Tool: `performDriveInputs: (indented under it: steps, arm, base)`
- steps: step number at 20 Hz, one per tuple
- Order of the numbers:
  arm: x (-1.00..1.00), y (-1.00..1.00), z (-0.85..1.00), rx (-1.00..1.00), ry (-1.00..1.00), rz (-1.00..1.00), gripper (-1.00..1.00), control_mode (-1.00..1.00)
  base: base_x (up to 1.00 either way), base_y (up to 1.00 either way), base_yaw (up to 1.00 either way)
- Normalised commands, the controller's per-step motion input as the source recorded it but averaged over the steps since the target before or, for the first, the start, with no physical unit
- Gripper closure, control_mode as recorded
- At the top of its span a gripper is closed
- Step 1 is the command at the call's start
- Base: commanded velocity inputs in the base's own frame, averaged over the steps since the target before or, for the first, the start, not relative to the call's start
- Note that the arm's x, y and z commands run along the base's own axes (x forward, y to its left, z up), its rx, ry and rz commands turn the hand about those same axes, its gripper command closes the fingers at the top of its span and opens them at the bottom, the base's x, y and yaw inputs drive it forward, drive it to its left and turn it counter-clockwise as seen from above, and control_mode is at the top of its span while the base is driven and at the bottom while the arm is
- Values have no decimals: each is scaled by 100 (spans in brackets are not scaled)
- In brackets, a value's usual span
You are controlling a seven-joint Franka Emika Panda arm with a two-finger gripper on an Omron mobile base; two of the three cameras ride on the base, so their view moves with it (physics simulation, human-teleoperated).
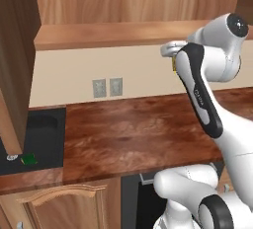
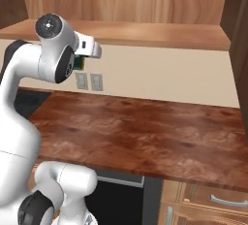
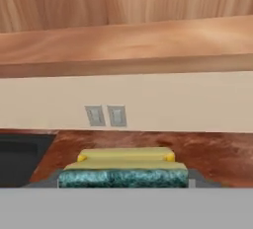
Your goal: Pick up the sponge and sponge from the sink, and place them back in the cabinet, and close the cabinet doors.
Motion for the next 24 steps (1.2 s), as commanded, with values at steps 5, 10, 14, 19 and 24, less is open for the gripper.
performDriveInputs:
  steps: [5, 10, 14, 19, 24]
  arm:
    - [20, 16, 44, 0, -17, 5, 100, -100]
    - [21, 18, 47, 0, -5, 0, 100, -100]
    - [26, 13, 34, 0, 0, 0, 100, -100]
    - [39, 8, 19, 1, -1, 0, 100, -100]
    - [44, 3, 3, 5, 0, 3, 100, -100]
  base:
    - [0, 0, 0]
    - [0, 0, 0]
    - [0, 0, 0]
    - [0, 0, 0]
    - [0, 0, 0]
